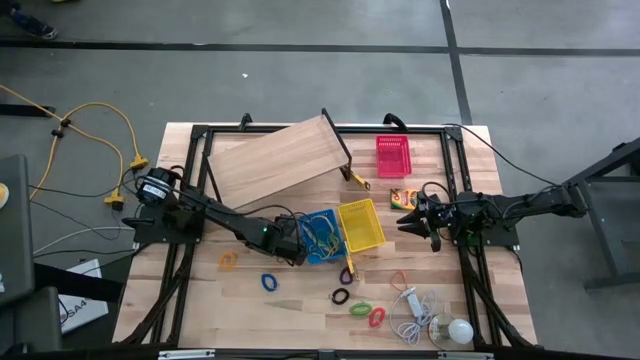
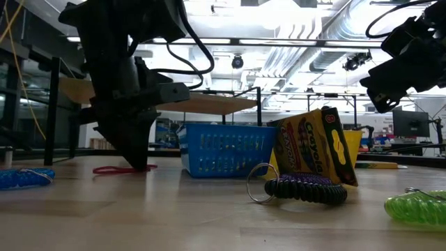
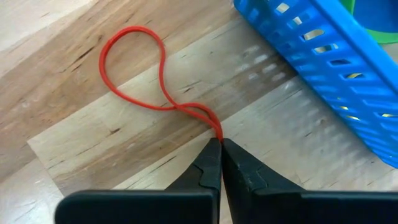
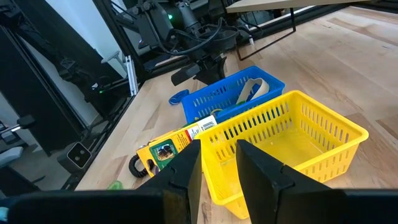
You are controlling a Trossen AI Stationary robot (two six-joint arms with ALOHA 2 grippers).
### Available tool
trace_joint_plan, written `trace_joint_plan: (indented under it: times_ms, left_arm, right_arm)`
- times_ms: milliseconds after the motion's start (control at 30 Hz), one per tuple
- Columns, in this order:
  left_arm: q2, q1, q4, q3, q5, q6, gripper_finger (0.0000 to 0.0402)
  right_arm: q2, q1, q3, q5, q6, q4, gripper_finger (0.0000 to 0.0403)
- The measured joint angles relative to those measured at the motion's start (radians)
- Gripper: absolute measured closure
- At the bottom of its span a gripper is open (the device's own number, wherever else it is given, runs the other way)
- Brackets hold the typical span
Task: Pick & Place Office Desk Supplies
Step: Put the red rubber band into the blue bin
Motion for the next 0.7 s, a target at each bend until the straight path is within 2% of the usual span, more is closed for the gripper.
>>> trace_joint_plan:
  times_ms: [700]
  left_arm:
    - [0.008, -0.004, 0.008, 0.0, 0.019, 0.016, 0.0385]
  right_arm:
    - [0.0, 0.0, 0.0, 0.0, 0.0, 0.0, 0.0314]
